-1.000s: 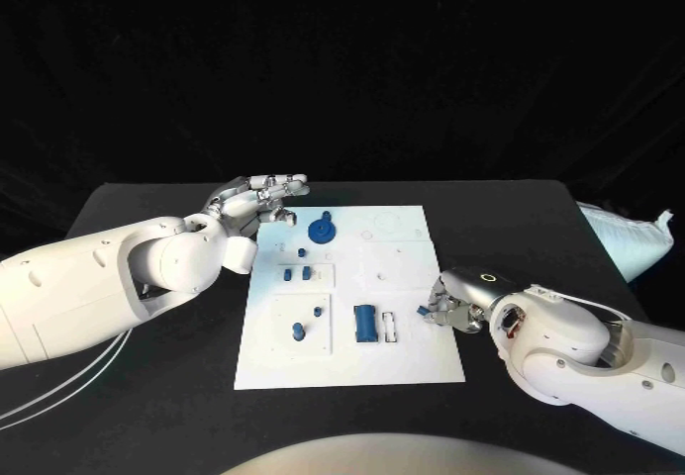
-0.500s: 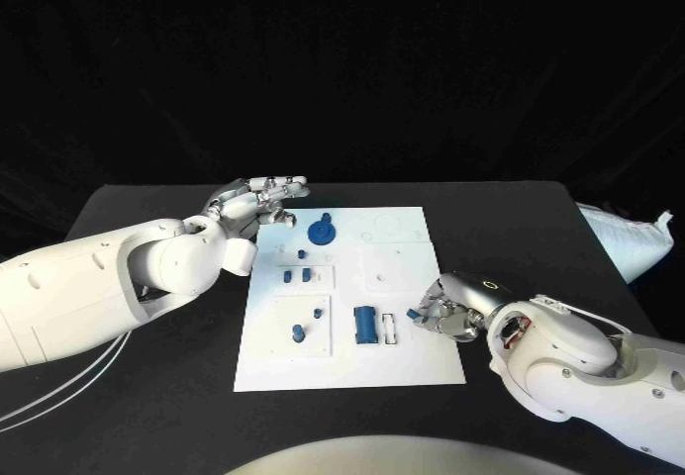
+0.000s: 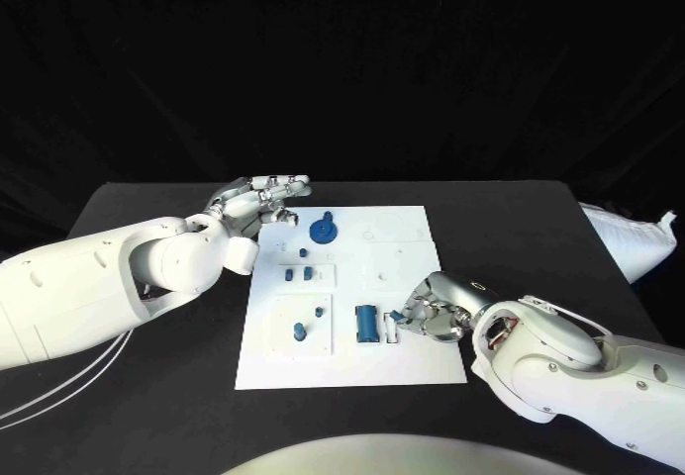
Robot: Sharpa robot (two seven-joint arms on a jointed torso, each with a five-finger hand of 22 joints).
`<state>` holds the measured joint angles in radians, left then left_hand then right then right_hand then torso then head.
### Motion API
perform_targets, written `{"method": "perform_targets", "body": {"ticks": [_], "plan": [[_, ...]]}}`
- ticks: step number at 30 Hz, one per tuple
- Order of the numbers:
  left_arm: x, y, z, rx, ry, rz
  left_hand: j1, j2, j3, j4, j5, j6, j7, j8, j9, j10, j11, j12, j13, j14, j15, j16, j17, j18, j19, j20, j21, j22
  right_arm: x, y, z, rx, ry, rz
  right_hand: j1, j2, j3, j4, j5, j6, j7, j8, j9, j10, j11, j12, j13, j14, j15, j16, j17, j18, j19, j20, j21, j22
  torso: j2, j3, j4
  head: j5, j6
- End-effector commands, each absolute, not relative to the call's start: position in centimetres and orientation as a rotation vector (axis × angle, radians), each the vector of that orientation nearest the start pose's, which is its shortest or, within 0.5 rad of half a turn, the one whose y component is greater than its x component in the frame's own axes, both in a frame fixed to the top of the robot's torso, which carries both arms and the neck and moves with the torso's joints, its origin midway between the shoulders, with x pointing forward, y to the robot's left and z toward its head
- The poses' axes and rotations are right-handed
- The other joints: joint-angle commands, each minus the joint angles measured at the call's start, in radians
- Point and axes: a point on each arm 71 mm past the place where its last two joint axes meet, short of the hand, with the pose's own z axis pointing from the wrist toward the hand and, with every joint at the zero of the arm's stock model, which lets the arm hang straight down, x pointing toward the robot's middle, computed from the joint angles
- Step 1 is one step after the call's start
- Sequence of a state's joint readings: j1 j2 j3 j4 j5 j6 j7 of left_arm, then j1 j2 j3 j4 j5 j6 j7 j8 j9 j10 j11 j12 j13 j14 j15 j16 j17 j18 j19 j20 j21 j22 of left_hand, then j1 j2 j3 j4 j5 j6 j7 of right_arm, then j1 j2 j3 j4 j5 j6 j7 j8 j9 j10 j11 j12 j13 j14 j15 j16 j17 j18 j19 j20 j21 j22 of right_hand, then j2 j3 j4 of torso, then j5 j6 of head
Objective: Assemble the parts on the task board
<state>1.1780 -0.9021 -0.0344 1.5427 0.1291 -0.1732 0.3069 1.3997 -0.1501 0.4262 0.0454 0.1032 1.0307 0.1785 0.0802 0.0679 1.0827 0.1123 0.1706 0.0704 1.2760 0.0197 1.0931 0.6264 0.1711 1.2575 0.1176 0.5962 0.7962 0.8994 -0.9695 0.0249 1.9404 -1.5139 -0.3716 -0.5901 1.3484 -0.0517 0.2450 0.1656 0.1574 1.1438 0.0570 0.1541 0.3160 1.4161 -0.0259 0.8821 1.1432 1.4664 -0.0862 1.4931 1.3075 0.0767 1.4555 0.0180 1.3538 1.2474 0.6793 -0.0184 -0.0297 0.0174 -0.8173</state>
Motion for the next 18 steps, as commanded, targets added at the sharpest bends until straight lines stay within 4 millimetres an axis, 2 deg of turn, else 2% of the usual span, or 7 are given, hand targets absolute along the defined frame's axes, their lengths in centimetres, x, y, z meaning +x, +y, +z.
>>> {"method": "perform_targets", "body": {"ticks": [1,10,14,18], "plan": [[47.9,22.5,-19.1,-1.302,1.508,-1.649,-0.005,0.007,-0.001,-0.006,0.006,-0.004,0.003,0.003,0.000,-0.009,0.001,0.006,-0.001,-0.007,0.002,0.005,-0.002,0.011,-0.003,0.001,-0.006,-0.002,35.7,-16.8,-25.1,0.171,1.983,0.556,-0.021,-0.006,0.007,0.005,0.023,0.011,-0.002,0.001,-0.001,0.008,0.002,0.003,-0.001,0.085,-0.004,0.006,0.170,-0.007,0.005,-0.003,0.002,0.001,0.000,0.0002,-0.0016,0.003,0.001],[47.9,22.5,-19.1,-1.302,1.509,-1.650,-0.005,0.007,-0.001,-0.006,0.006,-0.004,0.003,0.003,0.000,-0.009,0.001,0.006,-0.001,-0.007,0.002,0.005,-0.002,0.011,-0.003,0.001,-0.006,-0.002,36.1,-16.4,-25.7,0.166,2.003,0.552,-0.059,-0.018,0.007,0.025,0.050,0.020,-0.003,0.002,0.004,0.012,0.001,0.008,0.004,0.086,-0.004,0.008,0.172,-0.008,0.006,-0.003,0.004,0.005,-0.002,-0.0002,-0.0008,0.004,0.005],[47.9,22.4,-19.1,-1.302,1.509,-1.649,-0.005,0.007,-0.001,-0.007,0.006,-0.005,0.003,0.003,-0.001,-0.011,0.001,0.007,-0.001,-0.008,0.002,0.006,-0.003,0.011,-0.003,0.001,-0.007,-0.002,36.1,-16.2,-26.0,0.136,2.036,0.541,-0.099,-0.017,-0.005,0.053,0.119,0.028,-0.005,0.005,0.010,0.018,0.000,0.019,0.012,0.087,-0.005,0.012,0.178,-0.009,0.009,-0.004,0.008,0.011,-0.001,0.0001,0.0014,0.002,0.001],[47.9,22.4,-19.1,-1.302,1.509,-1.650,-0.005,0.007,-0.001,-0.007,0.006,-0.005,0.003,0.003,-0.001,-0.012,0.001,0.007,-0.001,-0.008,0.002,0.006,-0.003,0.011,-0.002,0.001,-0.007,-0.002,36.2,-16.1,-26.3,0.105,2.063,0.526,-0.114,-0.015,-0.014,0.063,0.139,0.035,-0.007,0.008,0.014,0.023,-0.002,0.032,0.021,0.088,-0.006,0.017,0.184,-0.010,0.011,-0.005,0.013,0.017,-0.001,-0.0002,-0.0022,0.006,0.002]]}}
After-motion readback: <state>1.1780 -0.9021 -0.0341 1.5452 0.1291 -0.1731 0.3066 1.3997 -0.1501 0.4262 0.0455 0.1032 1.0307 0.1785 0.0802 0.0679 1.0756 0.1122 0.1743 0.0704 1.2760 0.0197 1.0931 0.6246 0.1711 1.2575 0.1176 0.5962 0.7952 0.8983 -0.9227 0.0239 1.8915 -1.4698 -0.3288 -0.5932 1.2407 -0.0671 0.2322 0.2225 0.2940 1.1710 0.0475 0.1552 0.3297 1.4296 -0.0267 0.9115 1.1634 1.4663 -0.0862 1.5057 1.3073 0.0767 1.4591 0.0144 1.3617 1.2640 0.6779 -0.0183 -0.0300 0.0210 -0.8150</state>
